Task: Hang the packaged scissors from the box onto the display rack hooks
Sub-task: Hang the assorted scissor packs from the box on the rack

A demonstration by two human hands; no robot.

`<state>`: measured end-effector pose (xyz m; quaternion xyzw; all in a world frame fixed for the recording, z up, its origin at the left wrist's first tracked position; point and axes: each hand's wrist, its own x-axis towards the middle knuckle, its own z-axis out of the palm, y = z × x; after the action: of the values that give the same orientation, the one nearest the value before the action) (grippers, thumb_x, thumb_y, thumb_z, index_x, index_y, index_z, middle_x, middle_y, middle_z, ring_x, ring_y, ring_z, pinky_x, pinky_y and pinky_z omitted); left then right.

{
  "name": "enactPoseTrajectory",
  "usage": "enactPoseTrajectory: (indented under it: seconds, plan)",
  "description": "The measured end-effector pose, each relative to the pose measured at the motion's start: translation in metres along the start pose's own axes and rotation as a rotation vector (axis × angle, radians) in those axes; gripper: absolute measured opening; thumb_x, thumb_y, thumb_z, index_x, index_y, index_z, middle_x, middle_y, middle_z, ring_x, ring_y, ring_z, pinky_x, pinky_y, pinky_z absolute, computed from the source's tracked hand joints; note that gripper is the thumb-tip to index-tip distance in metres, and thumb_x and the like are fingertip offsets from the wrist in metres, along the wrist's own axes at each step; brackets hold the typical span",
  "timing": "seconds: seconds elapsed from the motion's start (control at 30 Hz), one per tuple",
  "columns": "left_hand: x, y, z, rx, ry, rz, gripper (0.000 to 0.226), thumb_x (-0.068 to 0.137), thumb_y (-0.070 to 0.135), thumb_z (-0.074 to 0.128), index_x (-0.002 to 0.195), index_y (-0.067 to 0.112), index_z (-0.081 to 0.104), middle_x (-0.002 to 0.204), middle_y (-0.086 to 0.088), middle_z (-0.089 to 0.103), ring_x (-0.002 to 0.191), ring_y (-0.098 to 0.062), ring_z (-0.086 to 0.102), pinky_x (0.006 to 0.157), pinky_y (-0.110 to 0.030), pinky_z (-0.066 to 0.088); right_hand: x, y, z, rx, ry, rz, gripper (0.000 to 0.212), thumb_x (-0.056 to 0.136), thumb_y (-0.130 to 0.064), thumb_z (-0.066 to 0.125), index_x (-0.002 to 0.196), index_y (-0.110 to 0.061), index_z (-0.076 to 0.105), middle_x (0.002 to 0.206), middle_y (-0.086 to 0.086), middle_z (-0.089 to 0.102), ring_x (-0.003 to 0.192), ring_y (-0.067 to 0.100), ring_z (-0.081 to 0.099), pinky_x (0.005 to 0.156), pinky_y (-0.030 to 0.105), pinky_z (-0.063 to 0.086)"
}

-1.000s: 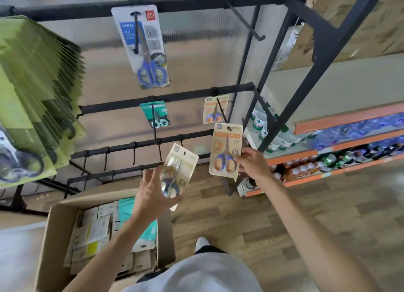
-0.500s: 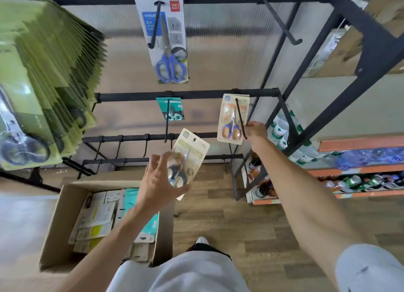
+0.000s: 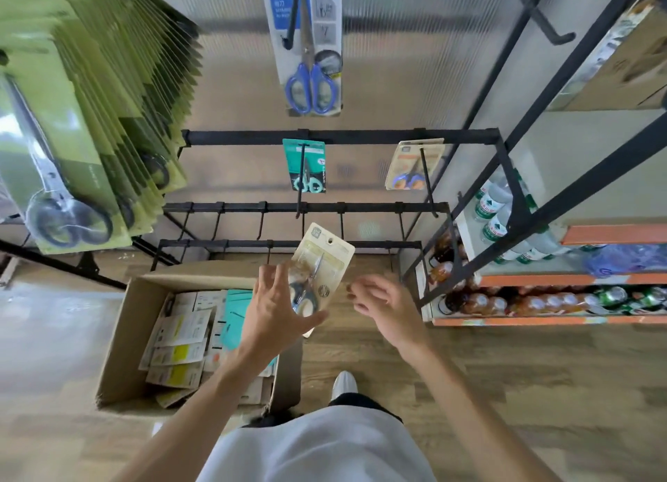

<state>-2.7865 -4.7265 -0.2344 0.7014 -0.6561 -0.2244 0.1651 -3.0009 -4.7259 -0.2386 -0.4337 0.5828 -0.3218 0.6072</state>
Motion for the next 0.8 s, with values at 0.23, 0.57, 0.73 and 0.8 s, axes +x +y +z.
enactPoseTrajectory:
  seconds: [0.23, 0.57, 0.73, 0.8]
  plan:
    - [-0.006, 0.012, 0.024, -0.010, -0.061, 0.061, 0.095, 0.059, 0.056, 0.087, 0.133, 0.019, 0.041, 0.121, -0.003, 0.040, 0.107, -0.015, 0.044, 0.081, -0.029, 0.053, -0.010, -0.013, 0.019, -0.127, 0.315, -0.093, 0.019, 0.090, -0.030, 0.073, 0.103, -0.017, 0.072, 0.091, -0.011, 0.073, 0.080, 0.004, 0.072, 0.069, 0.025, 0.061]
    - [0.005, 0.030, 0.037, -0.059, -0.142, 0.259, 0.105, 0.060, 0.064, 0.082, 0.146, 0.028, 0.032, 0.129, 0.003, 0.041, 0.110, -0.011, 0.044, 0.080, -0.038, 0.057, -0.018, -0.010, -0.028, -0.078, 0.491, -0.151, 0.006, 0.091, -0.026, 0.073, 0.092, -0.027, 0.068, 0.089, -0.007, 0.074, 0.083, 0.010, 0.074, 0.071, 0.036, 0.063]
    - [0.018, 0.020, 0.026, 0.040, -0.145, 0.388, 0.098, 0.073, 0.063, 0.074, 0.151, 0.025, 0.030, 0.147, 0.000, 0.039, 0.128, -0.017, 0.048, 0.097, -0.042, 0.053, -0.016, -0.021, -0.073, -0.107, 0.561, -0.192, 0.005, 0.092, -0.026, 0.072, 0.092, -0.029, 0.067, 0.090, -0.005, 0.074, 0.084, 0.011, 0.073, 0.074, 0.041, 0.063]
    - [0.020, 0.014, 0.025, 0.059, -0.138, 0.412, 0.093, 0.075, 0.059, 0.074, 0.150, 0.024, 0.032, 0.148, -0.002, 0.041, 0.130, -0.020, 0.049, 0.100, -0.046, 0.052, -0.012, -0.022, -0.084, -0.116, 0.576, -0.197, 0.004, 0.092, -0.026, 0.071, 0.093, -0.026, 0.068, 0.089, -0.004, 0.075, 0.084, 0.012, 0.073, 0.075, 0.044, 0.062]
